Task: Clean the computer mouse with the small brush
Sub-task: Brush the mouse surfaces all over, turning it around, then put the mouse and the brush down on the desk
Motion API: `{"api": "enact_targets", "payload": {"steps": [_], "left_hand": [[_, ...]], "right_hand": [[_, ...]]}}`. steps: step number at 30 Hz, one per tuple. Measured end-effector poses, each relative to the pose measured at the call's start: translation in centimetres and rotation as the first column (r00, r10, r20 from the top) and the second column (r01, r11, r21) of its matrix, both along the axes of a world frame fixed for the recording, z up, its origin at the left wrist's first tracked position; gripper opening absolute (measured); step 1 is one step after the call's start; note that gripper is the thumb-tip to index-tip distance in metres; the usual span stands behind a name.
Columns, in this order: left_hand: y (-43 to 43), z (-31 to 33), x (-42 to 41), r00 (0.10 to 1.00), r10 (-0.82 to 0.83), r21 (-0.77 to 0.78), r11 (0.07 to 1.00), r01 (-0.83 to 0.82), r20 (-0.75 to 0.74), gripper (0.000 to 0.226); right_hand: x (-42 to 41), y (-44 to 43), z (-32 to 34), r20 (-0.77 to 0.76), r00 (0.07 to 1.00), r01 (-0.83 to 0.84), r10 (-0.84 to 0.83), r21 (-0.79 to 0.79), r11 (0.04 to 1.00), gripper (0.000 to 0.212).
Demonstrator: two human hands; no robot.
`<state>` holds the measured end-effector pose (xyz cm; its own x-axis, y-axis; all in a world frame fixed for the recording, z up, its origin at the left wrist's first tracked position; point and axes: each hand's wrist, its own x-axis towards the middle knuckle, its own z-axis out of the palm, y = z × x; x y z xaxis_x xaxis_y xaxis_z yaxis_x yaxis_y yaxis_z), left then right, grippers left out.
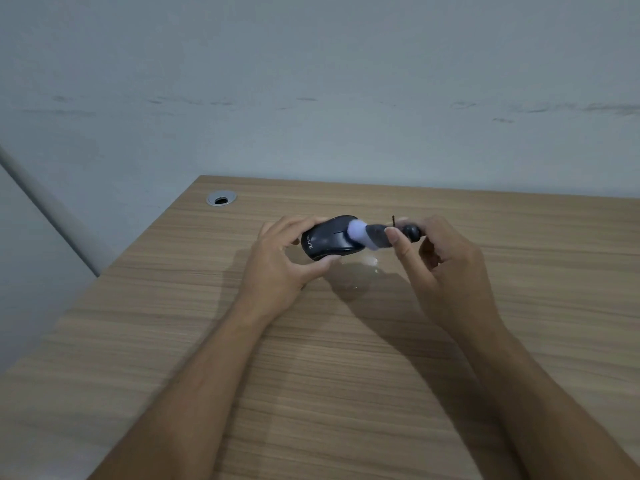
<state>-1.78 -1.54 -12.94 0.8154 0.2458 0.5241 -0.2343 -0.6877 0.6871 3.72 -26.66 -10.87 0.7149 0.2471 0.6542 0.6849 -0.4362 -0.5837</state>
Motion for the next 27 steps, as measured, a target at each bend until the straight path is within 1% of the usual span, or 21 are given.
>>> {"api": "enact_targets", "payload": {"steps": [2,4,7,9,10,15,18,21,24,27], "left_hand": [[-0.4,0.0,0.0,1.000,-0.010,-0.016,1.000,0.010,0.006,0.054],[-0.8,-0.1,0.1,1.000,-0.011,-0.029,1.000,0.011,0.011,0.053],[-0.8,-0.3,0.2,1.000,-0.006,-0.004,1.000,0.006,0.001,0.054],[-0.7,-0.4,0.2,1.000,0.005,0.013,1.000,-0.005,-0.004,0.054],[-0.7,-0.4,0.3,1.000,0.009,0.018,1.000,-0.009,0.001,0.054],[-1.0,0.0,0.1,1.000,-0.005,0.024,1.000,0.004,0.028,0.055],[-1.3,0.2,0.0,0.999,-0.032,0.037,0.999,0.031,0.028,0.054],[-1.4,0.0,0.1,0.999,-0.021,0.044,0.999,0.020,0.027,0.054],[-1.0,-0.3,0.3,0.999,0.041,0.024,0.999,-0.041,-0.002,0.052],[-0.6,-0.9,0.7,0.990,0.126,-0.032,0.991,-0.128,-0.060,0.050]], "right_hand": [[0.2,0.1,-0.3,-0.012,0.999,0.049,-0.048,0.050,0.998,0.016],[0.3,0.1,-0.4,-0.024,0.998,0.056,-0.055,0.035,0.998,0.017],[0.0,0.1,-0.3,-0.025,1.000,-0.019,0.018,-0.018,1.000,0.013],[-0.2,0.2,-0.2,-0.032,0.997,-0.071,0.070,-0.030,0.997,0.011],[-0.3,0.3,-0.2,-0.032,0.997,-0.070,0.069,-0.026,0.997,0.012],[0.7,0.0,-0.6,-0.047,0.995,0.092,-0.091,0.038,0.995,0.013],[1.0,-0.2,-0.9,-0.091,0.988,0.133,-0.127,0.063,0.989,0.015],[0.3,-0.1,-0.6,-0.101,0.993,0.072,-0.067,0.049,0.996,0.015],[-0.2,0.2,-0.2,-0.092,0.996,-0.015,0.015,0.002,1.000,0.010],[0.1,0.4,-0.7,-0.083,0.996,-0.012,0.012,-0.008,1.000,0.009]]}}
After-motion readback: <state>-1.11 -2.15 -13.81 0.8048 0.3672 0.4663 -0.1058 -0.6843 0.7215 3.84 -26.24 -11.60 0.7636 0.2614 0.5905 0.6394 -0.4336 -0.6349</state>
